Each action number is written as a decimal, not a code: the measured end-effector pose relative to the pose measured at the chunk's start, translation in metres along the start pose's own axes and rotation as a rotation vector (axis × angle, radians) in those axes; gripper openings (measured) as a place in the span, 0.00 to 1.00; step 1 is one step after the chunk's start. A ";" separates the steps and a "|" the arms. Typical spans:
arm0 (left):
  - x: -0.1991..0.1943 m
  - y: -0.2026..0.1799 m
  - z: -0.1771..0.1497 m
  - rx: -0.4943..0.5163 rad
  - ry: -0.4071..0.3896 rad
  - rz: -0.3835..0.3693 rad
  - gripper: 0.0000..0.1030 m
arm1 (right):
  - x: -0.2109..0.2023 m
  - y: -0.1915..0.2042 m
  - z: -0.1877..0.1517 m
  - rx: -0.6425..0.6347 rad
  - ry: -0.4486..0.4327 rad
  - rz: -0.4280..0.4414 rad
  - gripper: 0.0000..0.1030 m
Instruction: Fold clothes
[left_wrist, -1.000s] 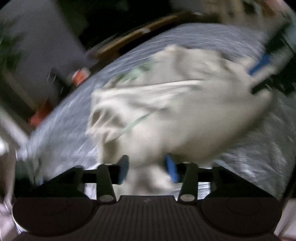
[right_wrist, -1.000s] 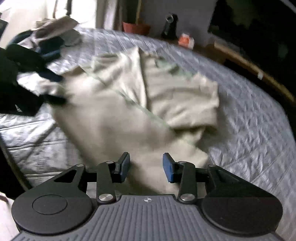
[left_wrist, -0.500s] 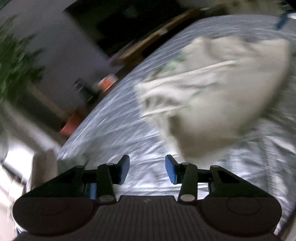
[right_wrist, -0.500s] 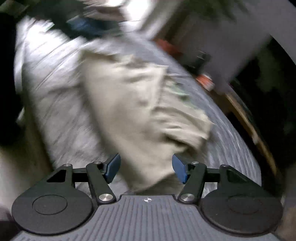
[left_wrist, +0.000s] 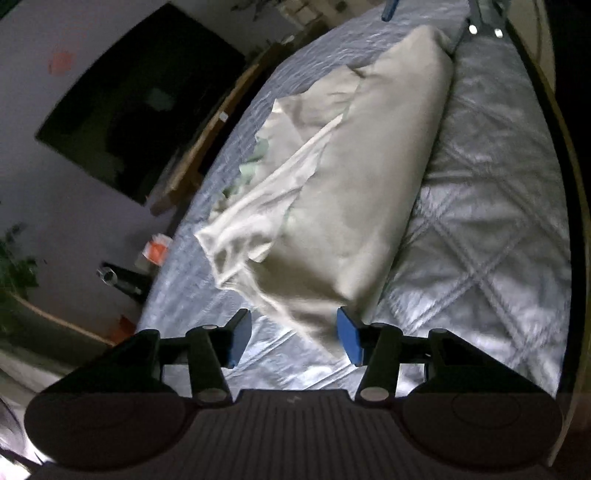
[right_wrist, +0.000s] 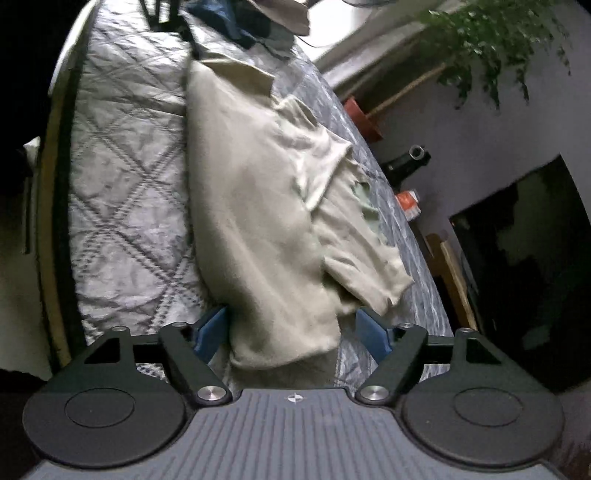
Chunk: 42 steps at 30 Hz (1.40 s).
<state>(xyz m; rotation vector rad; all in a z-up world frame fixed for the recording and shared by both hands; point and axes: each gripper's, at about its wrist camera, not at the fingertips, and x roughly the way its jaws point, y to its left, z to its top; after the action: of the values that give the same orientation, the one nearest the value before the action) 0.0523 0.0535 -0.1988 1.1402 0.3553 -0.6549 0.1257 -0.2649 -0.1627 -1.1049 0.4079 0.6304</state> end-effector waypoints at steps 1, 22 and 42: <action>-0.005 -0.002 -0.003 0.015 -0.005 0.007 0.48 | -0.001 0.001 -0.002 -0.014 -0.012 0.004 0.78; -0.004 -0.009 -0.014 0.190 -0.128 -0.133 0.42 | 0.007 -0.007 -0.007 0.014 -0.087 0.018 0.83; 0.020 0.003 -0.018 0.222 -0.121 -0.130 0.11 | 0.023 -0.008 0.004 0.112 -0.086 0.004 0.68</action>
<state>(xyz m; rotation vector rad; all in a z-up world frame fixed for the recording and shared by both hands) 0.0711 0.0651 -0.2151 1.2884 0.2596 -0.8906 0.1485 -0.2579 -0.1692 -0.9669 0.3670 0.6480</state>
